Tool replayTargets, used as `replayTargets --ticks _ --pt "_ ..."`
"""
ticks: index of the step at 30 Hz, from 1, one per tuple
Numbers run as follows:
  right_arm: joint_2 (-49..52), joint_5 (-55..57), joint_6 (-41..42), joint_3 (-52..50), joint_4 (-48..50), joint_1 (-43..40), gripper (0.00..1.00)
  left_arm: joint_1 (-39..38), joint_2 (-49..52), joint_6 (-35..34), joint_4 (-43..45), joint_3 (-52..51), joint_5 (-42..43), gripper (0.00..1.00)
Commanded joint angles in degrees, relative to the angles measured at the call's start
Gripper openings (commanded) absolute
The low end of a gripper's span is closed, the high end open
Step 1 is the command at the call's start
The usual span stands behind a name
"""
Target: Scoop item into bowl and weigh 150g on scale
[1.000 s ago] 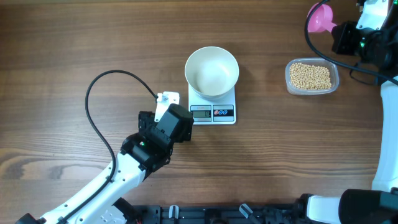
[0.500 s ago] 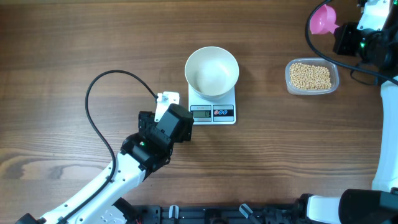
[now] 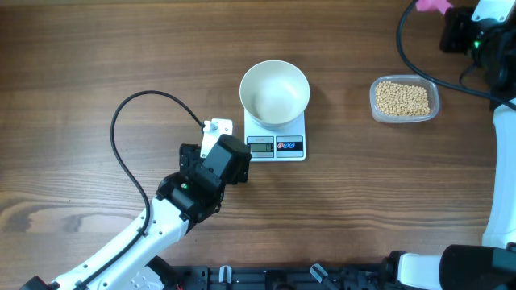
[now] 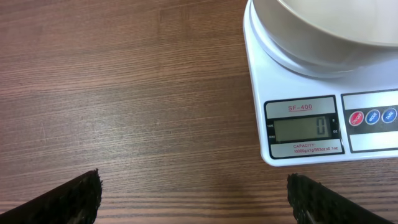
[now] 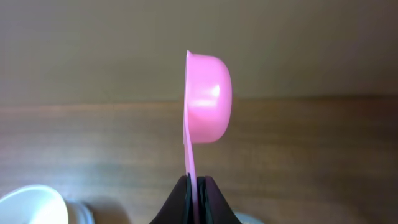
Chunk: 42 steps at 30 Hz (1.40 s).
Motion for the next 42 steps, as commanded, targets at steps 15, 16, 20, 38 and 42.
replayTargets --ticks 15,16,20,38,42 --pt "0.8 0.1 12.0 -0.2 2.8 -0.1 0.04 0.3 0.2 0.3 0.0 -0.3 -1.0 1.0" --pt "0.8 0.1 12.0 -0.2 3.1 -0.1 0.04 0.3 0.2 0.3 0.0 -0.3 -1.0 1.0" --pt "0.8 0.3 9.0 -0.2 3.7 -0.1 0.04 0.3 0.2 0.3 0.0 -0.3 -1.0 1.0" --pt "0.8 -7.8 6.2 -0.2 2.2 -0.1 0.04 0.3 0.2 0.3 0.0 -0.3 -0.9 1.0" --pt "0.8 -12.2 5.6 -0.2 -1.9 -0.1 0.04 0.3 0.2 0.3 0.0 -0.3 0.5 1.0"
